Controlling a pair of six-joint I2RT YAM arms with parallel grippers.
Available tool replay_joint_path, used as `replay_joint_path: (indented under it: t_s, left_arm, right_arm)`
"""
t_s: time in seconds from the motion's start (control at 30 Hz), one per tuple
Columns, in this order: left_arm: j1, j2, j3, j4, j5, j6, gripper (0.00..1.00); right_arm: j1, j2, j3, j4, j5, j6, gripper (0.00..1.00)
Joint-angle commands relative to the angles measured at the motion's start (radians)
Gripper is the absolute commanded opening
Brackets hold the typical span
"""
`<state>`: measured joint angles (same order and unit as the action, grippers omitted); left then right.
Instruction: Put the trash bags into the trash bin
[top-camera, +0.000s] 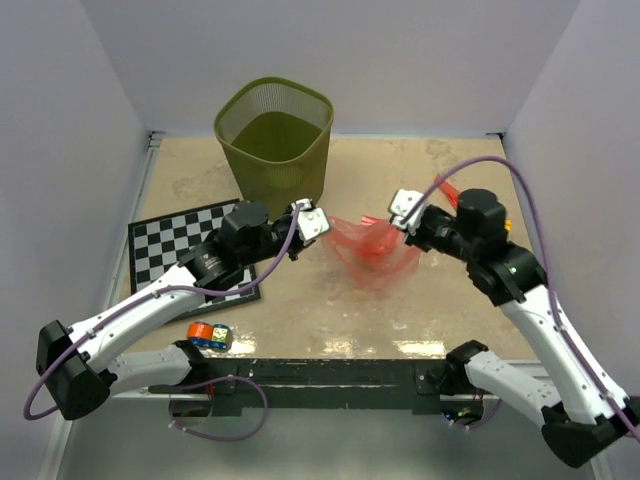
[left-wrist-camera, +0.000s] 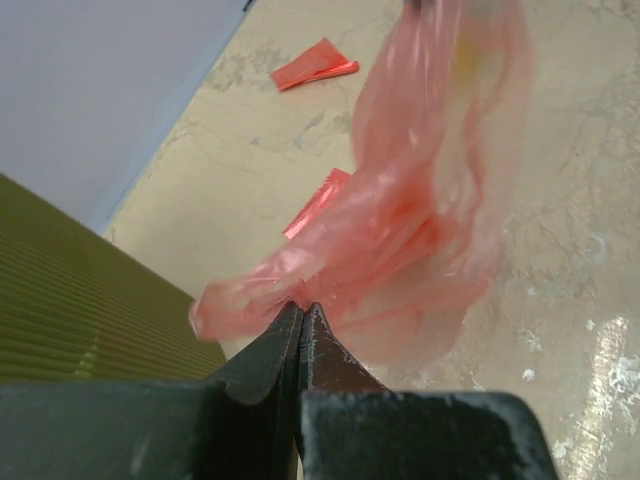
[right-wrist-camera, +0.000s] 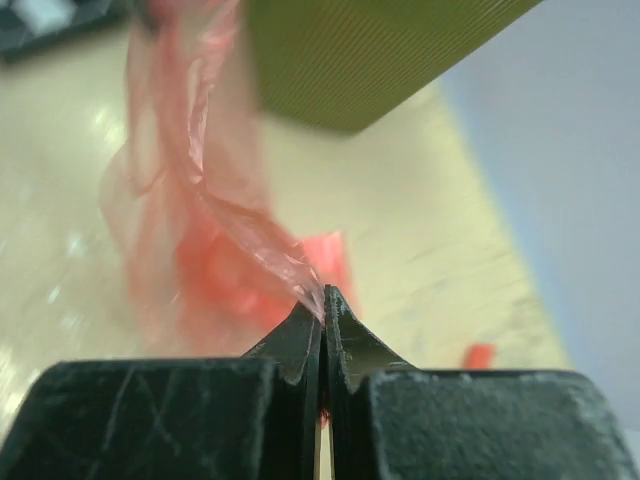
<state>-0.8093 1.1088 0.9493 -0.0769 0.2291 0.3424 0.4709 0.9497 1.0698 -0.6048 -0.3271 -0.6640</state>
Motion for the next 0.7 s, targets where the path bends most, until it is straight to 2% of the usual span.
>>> replay_joint_path:
  t_s: [0.0,0.17,0.37,0.4,0.47,0.53,0.6,0.67]
  left_arm:
    - [0.002,0.0,0.009,0.101,-0.155,-0.069,0.0]
    - [0.005,0.026,0.037,0.097,-0.302,-0.092,0.0]
    - [0.007,0.066,0.137,0.163,-0.28,-0.108,0.0]
    - [0.007,0.083,0.166,0.176,-0.283,-0.105,0.03]
    - [0.005,0.112,0.21,0.201,-0.341,-0.141,0.35]
    - [0.015,0.099,0.22,0.177,-0.343,-0.187,0.59]
    - [0.018,0.042,0.139,0.175,-0.269,-0.181,0.8]
    - [0.018,-0.047,0.015,0.212,-0.17,-0.19,0.96]
  right_arm:
    - [0.002,0.046,0.019,0.178,0.133,0.138,0.0]
    - [-0.011,0.104,0.035,0.304,0.351,0.23,0.0]
    - [-0.017,0.161,0.146,0.356,0.376,0.346,0.0]
    - [-0.017,0.169,0.175,0.358,0.378,0.371,0.0]
    - [-0.028,0.181,0.228,0.361,0.378,0.426,0.0]
    - [-0.038,0.192,0.281,0.358,0.37,0.493,0.0]
    - [-0.046,0.205,0.324,0.349,0.364,0.544,0.0]
    - [-0.063,0.216,0.361,0.336,0.341,0.592,0.0]
